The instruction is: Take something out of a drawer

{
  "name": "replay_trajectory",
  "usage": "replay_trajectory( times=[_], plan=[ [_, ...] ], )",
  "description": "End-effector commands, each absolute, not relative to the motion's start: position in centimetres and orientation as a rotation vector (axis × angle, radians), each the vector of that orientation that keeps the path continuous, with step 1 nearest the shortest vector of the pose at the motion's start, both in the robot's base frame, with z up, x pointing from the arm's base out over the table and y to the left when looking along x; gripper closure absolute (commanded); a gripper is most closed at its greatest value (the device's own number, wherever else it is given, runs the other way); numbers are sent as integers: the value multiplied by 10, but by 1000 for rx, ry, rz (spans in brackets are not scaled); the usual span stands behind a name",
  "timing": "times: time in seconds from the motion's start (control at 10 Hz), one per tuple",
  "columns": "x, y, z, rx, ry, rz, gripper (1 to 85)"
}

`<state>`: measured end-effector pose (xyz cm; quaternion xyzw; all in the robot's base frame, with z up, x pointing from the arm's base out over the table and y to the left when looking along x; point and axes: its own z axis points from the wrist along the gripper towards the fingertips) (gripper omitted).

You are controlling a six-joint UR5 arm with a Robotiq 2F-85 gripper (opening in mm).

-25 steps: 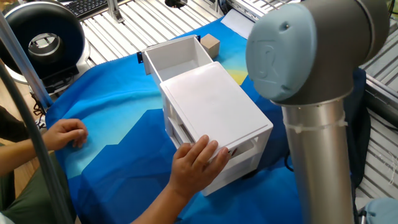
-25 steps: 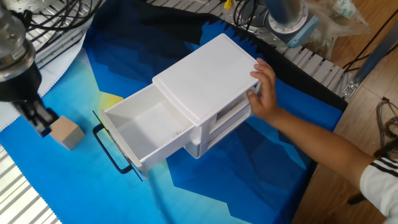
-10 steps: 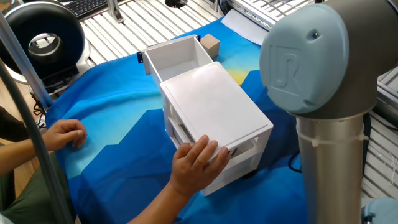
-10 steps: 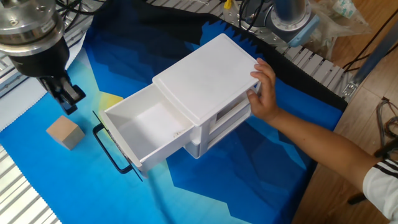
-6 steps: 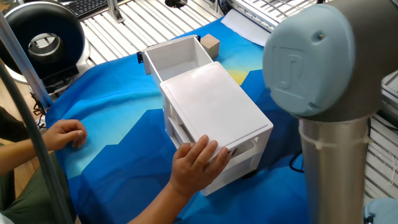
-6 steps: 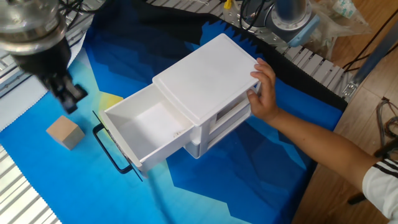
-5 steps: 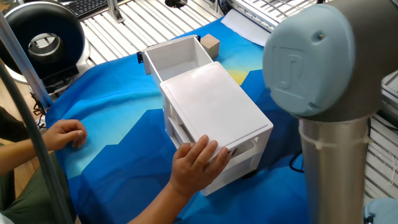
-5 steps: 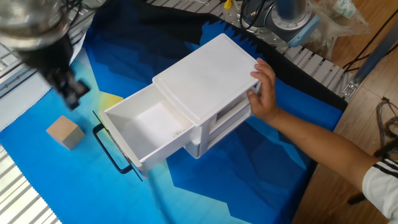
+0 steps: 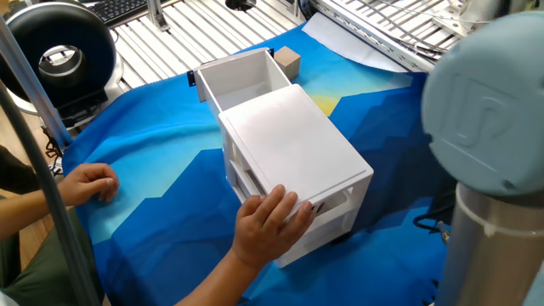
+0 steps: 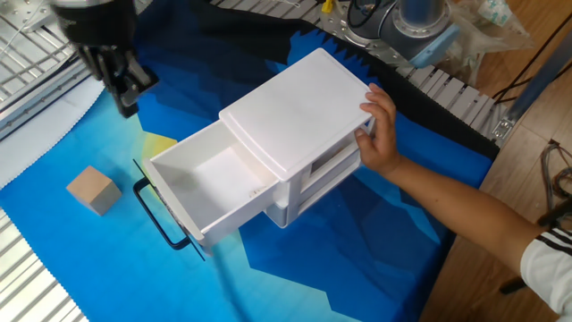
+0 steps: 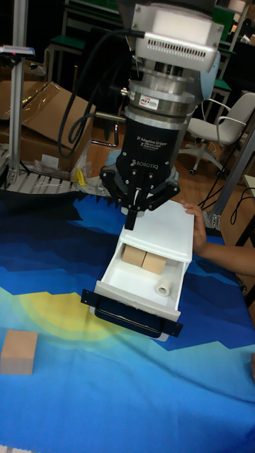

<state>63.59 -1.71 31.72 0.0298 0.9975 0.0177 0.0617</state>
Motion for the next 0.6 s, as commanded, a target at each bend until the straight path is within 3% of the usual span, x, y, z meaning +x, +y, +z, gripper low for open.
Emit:
replay_trajectory(
  times=[0.0, 0.5],
  plan=[
    [622, -25, 307, 81, 3032, 38, 847],
    [626, -27, 300, 54, 3020, 30, 847]
  ],
)
